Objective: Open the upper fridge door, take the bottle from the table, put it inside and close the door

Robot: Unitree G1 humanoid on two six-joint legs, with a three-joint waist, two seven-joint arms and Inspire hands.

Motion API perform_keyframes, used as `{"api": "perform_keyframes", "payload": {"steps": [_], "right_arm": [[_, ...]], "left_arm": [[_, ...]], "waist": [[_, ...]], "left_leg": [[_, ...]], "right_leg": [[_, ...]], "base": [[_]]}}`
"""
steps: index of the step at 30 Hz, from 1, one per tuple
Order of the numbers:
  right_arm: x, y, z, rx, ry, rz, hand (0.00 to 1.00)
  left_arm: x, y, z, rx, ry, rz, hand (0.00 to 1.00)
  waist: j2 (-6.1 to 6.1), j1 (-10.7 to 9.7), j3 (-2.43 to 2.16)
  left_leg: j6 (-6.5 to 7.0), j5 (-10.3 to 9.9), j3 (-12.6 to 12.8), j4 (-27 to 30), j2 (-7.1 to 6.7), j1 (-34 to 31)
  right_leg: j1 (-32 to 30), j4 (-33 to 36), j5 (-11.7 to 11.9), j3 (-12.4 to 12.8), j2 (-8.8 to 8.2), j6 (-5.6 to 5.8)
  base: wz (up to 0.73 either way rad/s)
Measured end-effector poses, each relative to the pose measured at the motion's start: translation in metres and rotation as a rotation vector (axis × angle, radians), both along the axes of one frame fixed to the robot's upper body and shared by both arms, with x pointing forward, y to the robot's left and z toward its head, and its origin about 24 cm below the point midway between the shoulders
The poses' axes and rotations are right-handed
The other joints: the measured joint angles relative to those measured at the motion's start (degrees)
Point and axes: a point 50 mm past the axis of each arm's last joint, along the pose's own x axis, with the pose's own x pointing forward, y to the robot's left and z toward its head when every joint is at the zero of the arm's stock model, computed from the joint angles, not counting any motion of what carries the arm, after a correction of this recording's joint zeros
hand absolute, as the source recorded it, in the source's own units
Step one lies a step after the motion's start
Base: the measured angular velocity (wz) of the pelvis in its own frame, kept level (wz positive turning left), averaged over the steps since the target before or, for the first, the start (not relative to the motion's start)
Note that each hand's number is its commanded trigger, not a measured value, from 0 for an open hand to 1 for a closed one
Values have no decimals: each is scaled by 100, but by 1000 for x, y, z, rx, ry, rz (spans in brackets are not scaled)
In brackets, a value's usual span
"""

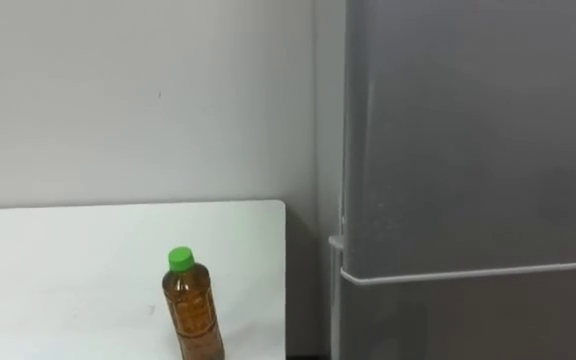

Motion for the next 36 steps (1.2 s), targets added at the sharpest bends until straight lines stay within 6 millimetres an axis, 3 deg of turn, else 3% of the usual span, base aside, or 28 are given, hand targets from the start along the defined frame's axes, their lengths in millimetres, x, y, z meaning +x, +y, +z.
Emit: {"api": "perform_keyframes", "payload": {"steps": [4, 10, 16, 22, 28, 36], "right_arm": [[0, 0, 0, -4, -6, 3, 0], [-3, 1, 0, -17, 0, -4, 0], [1, 2, 0, -19, -14, 8, 0], [1, 2, 0, -17, -13, 6, 0], [2, 5, -1, -10, -7, -2, 0], [11, 8, -2, -2, -23, 20, 0]], "left_arm": [[25, 1, 28, 69, -158, -14, 0], [61, -1, 84, 180, -431, -30, 0], [82, -9, 137, 243, -662, -86, 0], [91, -22, 186, 317, -869, -153, 0], [96, -35, 220, 342, -1016, -238, 0], [113, -62, 245, 256, -1148, -442, 0]], "waist": [[2, 32, -20], [-17, 4, -14], [-15, 9, 5], [-46, -5, 0], [-68, -150, 25], [-61, -318, 34]], "left_leg": [[0, 0, -5, 6, -22, -8], [1, 0, -32, 29, -33, -7], [1, 0, -45, 27, -31, -22], [1, 0, -65, 41, -40, -28], [3, 1, -167, 96, -57, -104], [3, 1, -135, 102, -55, -81]], "right_leg": [[-28, 14, 0, 6, 0, 0], [35, 12, 0, 35, -4, 1], [23, 9, 0, 37, -3, 0], [18, 10, 0, 53, -3, 0], [0, -6, -2, 43, -10, 2], [-27, -10, -3, 90, -5, 2]], "base": [[0], [-1], [1], [0], [5], [-1]]}}
